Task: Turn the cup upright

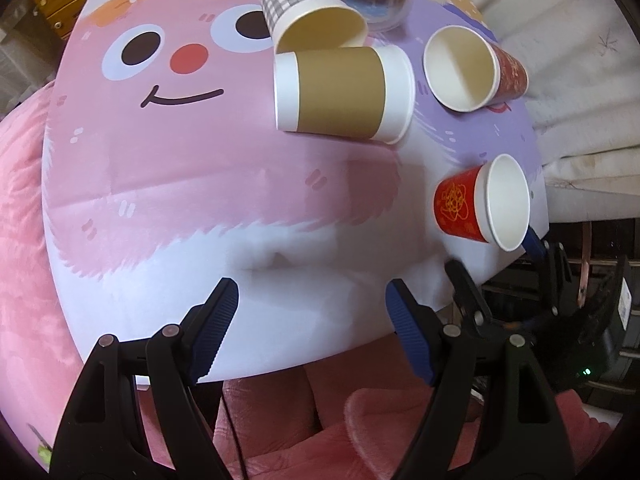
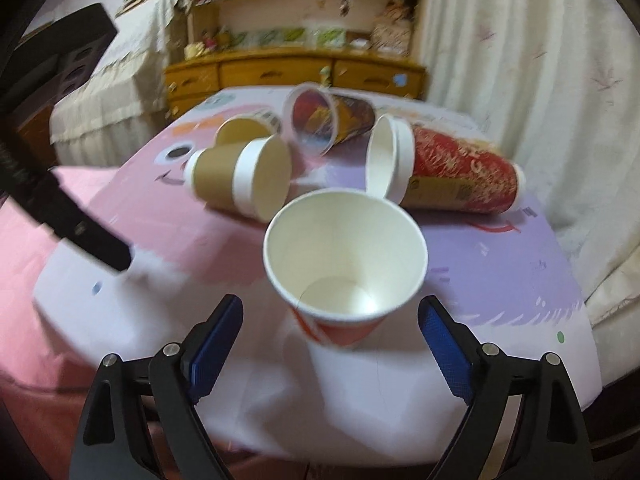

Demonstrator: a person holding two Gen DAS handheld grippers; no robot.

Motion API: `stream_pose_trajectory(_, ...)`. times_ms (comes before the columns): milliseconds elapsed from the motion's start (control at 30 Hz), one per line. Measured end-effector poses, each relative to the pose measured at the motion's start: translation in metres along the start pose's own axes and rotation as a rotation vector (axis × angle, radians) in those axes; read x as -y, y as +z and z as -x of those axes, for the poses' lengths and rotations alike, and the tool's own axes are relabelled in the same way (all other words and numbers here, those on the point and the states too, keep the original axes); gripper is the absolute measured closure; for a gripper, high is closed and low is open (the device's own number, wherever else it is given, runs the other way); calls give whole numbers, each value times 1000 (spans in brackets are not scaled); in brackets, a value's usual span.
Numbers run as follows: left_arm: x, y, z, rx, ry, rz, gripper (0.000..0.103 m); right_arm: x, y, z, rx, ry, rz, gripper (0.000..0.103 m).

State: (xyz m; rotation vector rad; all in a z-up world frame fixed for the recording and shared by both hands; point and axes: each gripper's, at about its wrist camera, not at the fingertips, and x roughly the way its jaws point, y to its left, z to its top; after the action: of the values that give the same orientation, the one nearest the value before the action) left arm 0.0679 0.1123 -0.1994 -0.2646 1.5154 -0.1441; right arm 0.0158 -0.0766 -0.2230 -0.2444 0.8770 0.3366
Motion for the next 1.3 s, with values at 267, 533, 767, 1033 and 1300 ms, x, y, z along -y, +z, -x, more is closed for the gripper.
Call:
stream_pose_trajectory(267, 14, 2, 38, 55, 49, 22, 29, 15, 19, 31, -309, 167, 113, 12)
stream_pose_trajectory(533, 46, 1, 92, 128, 109, 15, 29, 44, 77, 84, -437, 145, 50, 3)
stream_pose_trajectory(767, 78, -12, 141, 275, 83, 68, 29, 80, 112, 118, -478, 110, -128, 2)
stream_pose_trajectory(1033, 122, -44, 152, 384, 146, 62, 29, 122, 102, 151, -458, 90, -301, 2)
stream_pose_trajectory(1300, 135, -64, 130, 384, 216, 79, 29, 126, 81, 157, -423, 109, -275, 2)
